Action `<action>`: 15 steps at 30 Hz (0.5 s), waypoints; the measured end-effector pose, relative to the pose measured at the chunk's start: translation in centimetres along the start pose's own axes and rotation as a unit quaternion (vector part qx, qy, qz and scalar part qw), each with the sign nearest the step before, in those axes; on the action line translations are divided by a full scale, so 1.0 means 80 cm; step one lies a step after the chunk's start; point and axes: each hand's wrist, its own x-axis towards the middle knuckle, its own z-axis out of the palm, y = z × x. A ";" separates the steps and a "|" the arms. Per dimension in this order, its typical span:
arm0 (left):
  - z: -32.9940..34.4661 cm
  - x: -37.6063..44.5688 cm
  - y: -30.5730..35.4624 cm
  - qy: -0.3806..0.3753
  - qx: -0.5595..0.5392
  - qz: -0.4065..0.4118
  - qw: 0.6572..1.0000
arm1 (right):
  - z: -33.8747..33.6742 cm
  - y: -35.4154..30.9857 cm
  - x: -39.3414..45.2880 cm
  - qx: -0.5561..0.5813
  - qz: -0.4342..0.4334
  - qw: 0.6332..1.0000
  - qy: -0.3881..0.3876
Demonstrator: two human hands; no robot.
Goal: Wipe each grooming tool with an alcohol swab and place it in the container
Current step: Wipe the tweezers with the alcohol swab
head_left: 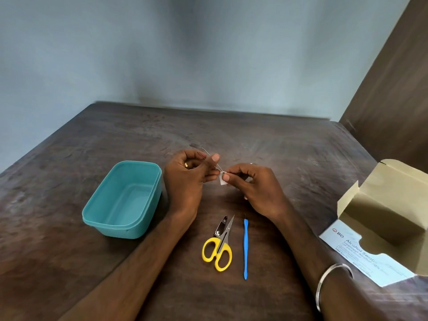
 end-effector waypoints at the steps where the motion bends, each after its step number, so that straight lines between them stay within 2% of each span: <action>1: 0.000 0.000 0.000 0.006 0.001 0.002 1.000 | 0.000 0.000 0.000 -0.002 0.001 1.000 0.003; 5: 0.001 -0.001 -0.001 0.023 0.011 0.008 1.000 | -0.001 0.004 0.001 -0.016 0.010 1.000 0.008; 9: 0.001 -0.003 -0.004 -0.002 0.004 0.003 1.000 | -0.002 0.004 0.000 -0.006 0.012 1.000 0.008; 15: 0.003 -0.006 -0.003 0.011 0.032 0.022 0.999 | -0.002 -0.001 -0.001 -0.007 0.010 1.000 -0.022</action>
